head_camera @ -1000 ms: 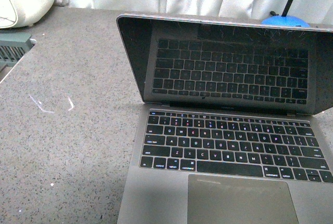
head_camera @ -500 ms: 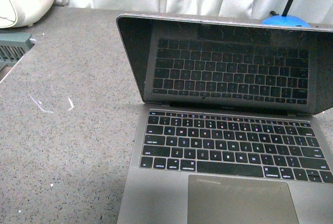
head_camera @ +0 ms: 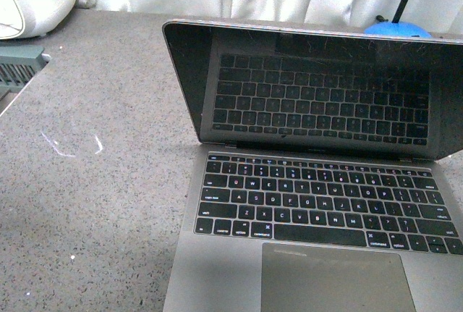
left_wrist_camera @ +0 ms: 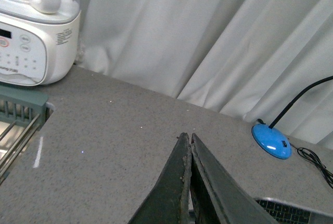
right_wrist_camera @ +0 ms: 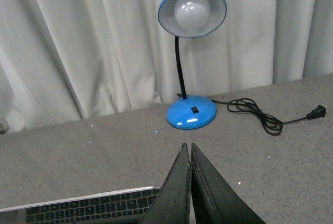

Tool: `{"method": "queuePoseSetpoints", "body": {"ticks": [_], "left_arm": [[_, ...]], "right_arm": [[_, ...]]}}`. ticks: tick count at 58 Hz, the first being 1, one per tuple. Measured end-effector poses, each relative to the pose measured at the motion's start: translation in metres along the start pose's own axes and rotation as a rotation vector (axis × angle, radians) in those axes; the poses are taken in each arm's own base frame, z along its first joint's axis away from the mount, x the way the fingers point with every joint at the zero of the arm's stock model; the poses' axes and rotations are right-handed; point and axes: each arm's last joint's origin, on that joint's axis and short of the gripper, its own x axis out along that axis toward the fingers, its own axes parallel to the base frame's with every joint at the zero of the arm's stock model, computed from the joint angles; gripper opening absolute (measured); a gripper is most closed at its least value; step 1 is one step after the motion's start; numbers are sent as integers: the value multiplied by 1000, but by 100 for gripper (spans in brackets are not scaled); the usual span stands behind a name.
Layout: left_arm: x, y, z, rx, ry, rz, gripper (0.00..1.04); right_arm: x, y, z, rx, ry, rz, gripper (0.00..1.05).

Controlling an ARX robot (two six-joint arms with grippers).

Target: Close laptop

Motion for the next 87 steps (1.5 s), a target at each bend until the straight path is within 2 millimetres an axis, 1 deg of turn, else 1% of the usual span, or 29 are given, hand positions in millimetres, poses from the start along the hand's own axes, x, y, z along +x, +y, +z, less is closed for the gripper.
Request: {"method": "queuePoseSetpoints", "body": {"ticks": [6, 7, 15, 16, 19, 23, 27, 34, 42, 47, 59, 67, 78, 87], "left_arm": [[23, -6, 1, 34, 43, -25, 4], [27, -7, 0, 41, 52, -29, 4], [51, -12, 2, 80, 112, -59, 4], [54, -13, 2, 83, 121, -68, 4], [63, -15, 4, 98, 141, -84, 4], [73, -18, 7, 118, 158, -104, 4], [86, -23, 11, 146, 181, -142, 4], [103, -32, 14, 181, 230, -207, 4], [121, -48, 7, 235, 322, -307, 4], [132, -62, 0, 270, 390, -394, 4], [157, -82, -13, 333, 467, -458, 4], [166, -88, -26, 386, 512, -492, 4], [166, -94, -42, 430, 580, -551, 4], [155, -97, -48, 462, 621, -604, 4]], "right_arm": [[28, -2, 6, -78, 28, 56, 1], [29, -2, 6, -82, 31, 60, 1], [64, -5, 11, -143, 129, 145, 1], [65, -5, 11, -148, 133, 151, 1], [79, -5, 15, -170, 172, 186, 1], [93, -4, 19, -194, 201, 219, 1], [109, 0, 25, -227, 240, 281, 1], [130, 10, 30, -268, 299, 383, 1], [152, 24, 30, -304, 367, 493, 1], [164, 33, 27, -319, 409, 570, 1], [179, 39, 14, -329, 473, 645, 1], [182, 42, 5, -333, 497, 673, 1], [180, 47, -4, -325, 520, 703, 1], [168, 50, -19, -281, 578, 719, 1]]}}
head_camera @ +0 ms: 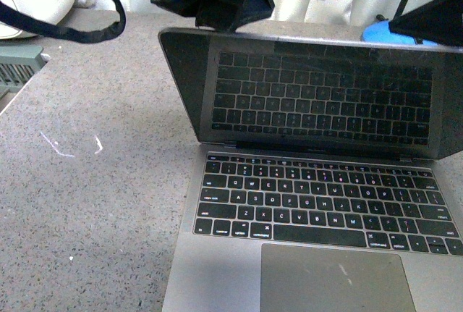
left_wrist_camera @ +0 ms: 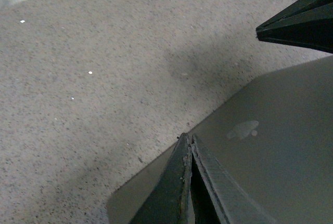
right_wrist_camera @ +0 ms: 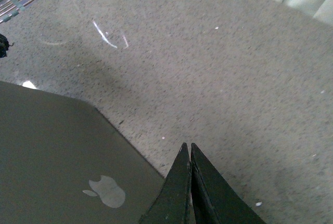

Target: Close laptop

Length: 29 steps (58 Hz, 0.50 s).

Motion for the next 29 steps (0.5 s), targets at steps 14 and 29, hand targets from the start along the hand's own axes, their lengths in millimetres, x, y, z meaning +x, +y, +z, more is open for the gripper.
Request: {"method": "queuePoseSetpoints", "body": {"ticks": [14, 29], "left_arm": [[-15, -17, -22, 2, 61, -73, 4], [-49, -45, -50, -21, 174, -244, 4]], "right_arm": [[-12, 20, -20, 106, 56, -12, 1], [-37, 47, -42, 325, 133, -125, 1]]}}
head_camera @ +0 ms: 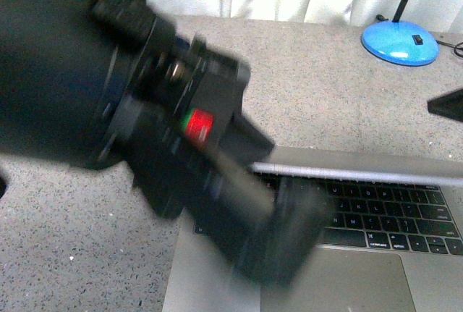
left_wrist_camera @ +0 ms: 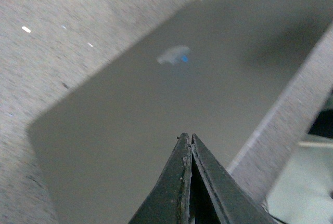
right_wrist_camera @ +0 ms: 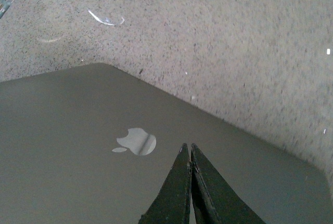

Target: Close laptop

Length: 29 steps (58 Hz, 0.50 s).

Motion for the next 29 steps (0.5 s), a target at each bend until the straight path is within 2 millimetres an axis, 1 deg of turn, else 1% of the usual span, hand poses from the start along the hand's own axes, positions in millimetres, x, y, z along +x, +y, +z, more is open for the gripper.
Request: {"method": "queuePoseSetpoints", "body": {"ticks": [3, 7, 8, 10, 12, 16, 17, 20, 22, 24, 29], "left_arm": [[-4, -9, -10, 0, 43, -48, 4], [-8, -18, -21, -5, 90, -91, 4], [-9, -22, -26, -6, 111, -111, 4], [-10, -27, -32, -6, 132, -130, 4], [-12, -32, -42, -11, 164, -144, 4], [-14, -38, -58, -17, 202, -149, 4], [-14, -40, -62, -29, 209, -148, 4], [-15, -44, -66, -60, 209, -128, 4], [-15, -46, -67, -65, 201, -116, 4], [-16, -47, -68, -69, 194, -109, 4], [-15, -48, -68, -83, 176, -96, 4]], "right_arm": [[-2, 3, -7, 41, 19, -17, 1], [-5, 8, -21, 119, 56, -46, 1], [-6, 9, -24, 141, 65, -52, 1], [-7, 12, -34, 187, 95, -69, 1], [-8, 16, -45, 228, 124, -83, 1], [-9, 26, -71, 311, 188, -111, 1], [-9, 27, -74, 328, 194, -117, 1], [-8, 31, -91, 381, 229, -147, 1], [-8, 31, -97, 407, 243, -154, 1], [-7, 32, -101, 429, 247, -165, 1], [-8, 31, -102, 446, 235, -175, 1]]}}
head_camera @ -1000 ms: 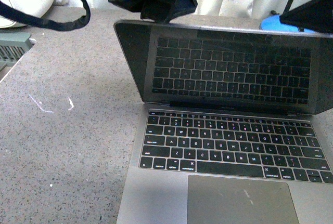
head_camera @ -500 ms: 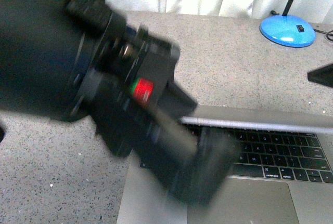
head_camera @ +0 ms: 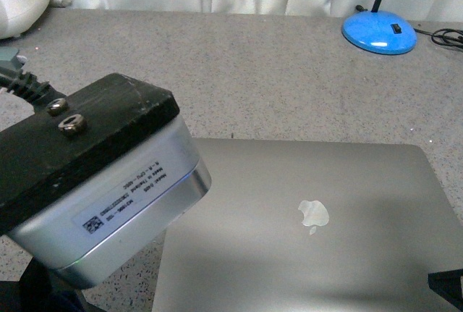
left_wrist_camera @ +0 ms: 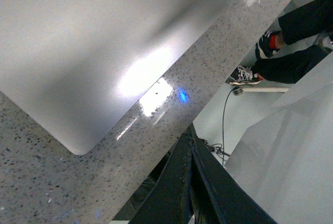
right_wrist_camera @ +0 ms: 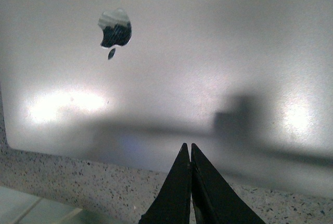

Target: Close laptop

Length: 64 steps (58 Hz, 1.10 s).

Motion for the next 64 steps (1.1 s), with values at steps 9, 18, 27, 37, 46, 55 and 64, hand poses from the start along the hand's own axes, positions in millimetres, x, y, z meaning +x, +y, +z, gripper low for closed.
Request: {"method": "queuePoseSetpoints", "body": {"ticks": [9, 18, 27, 37, 46, 55, 64], "left_arm": [[5, 15, 11, -28, -75, 140, 4], [-23, 67, 56, -145, -366, 504, 4], [-60, 90, 61, -238, -556, 695, 4], [-78, 86, 31, -328, -648, 781, 4], [-80, 72, -6, -425, -671, 810, 4], [-88, 49, -46, -249, -942, 977, 4], [-95, 41, -70, -142, -964, 1025, 4]], "right_arm": [[-8, 0, 19, -22, -140, -47, 1], [-36, -3, 69, -174, -528, -179, 1], [-55, -7, 77, -230, -711, -280, 1], [-58, -6, 54, -246, -796, -347, 1], [-55, -6, 28, -240, -842, -380, 1], [-62, -10, -5, -359, -1075, -206, 1], [-76, -13, -13, -379, -1134, -173, 1]]}}
